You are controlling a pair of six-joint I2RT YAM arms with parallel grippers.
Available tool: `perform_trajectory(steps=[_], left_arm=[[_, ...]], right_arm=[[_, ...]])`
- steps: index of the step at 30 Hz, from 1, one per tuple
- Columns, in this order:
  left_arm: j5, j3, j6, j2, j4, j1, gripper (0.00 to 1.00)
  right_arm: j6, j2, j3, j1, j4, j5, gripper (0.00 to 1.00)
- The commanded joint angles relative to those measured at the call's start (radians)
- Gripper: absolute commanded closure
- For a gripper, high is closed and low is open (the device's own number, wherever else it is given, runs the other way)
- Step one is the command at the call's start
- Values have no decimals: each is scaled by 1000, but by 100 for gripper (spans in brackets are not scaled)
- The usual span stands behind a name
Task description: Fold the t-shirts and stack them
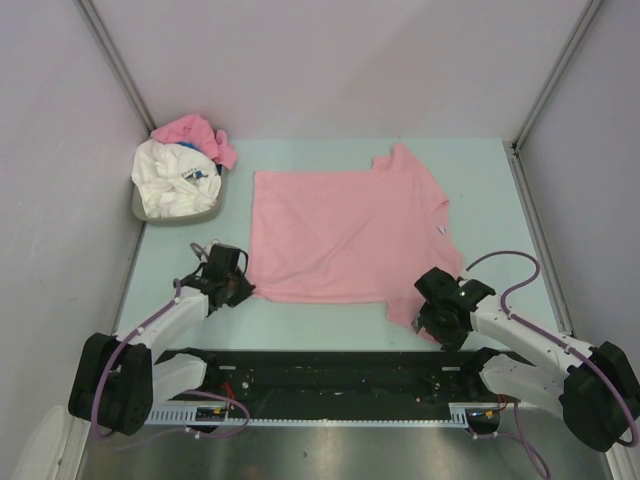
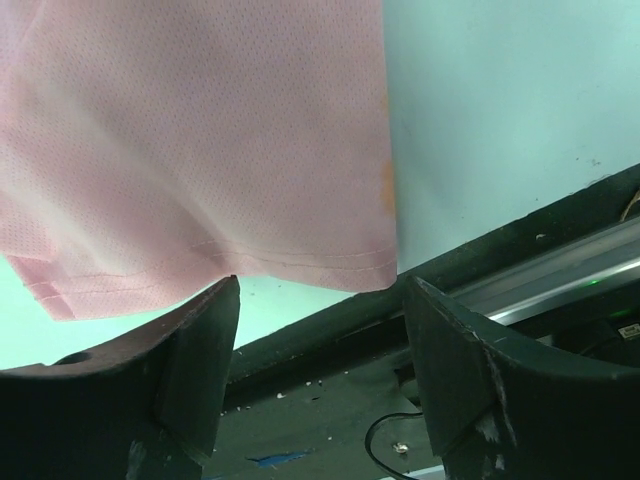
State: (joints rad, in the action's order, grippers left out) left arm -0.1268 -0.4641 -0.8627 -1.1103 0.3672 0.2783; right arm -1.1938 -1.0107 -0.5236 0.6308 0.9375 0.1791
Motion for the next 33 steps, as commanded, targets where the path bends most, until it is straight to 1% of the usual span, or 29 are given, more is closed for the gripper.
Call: perform_trajectory(steps=[1, 10, 17, 24, 28, 33], left_arm=[[6, 10, 16, 3, -40, -10, 100], [-8, 2, 25, 18, -27, -10, 100], [-14, -13, 33, 18, -11, -10, 100], [-17, -19, 40, 12, -2, -10, 100], [-11, -21, 42, 0, -8, -10, 100], [-11, -16, 42, -13, -13, -10, 100]], right_arm=[[-41, 3, 2, 9, 9, 60, 30], [-102, 121, 4, 17, 86, 132, 31], [-196, 132, 31, 44, 90, 128, 35], [-265, 146, 46, 66, 93, 148, 36], [-286, 144, 57, 67, 86, 154, 43], [-294, 149, 73, 67, 73, 151, 45]])
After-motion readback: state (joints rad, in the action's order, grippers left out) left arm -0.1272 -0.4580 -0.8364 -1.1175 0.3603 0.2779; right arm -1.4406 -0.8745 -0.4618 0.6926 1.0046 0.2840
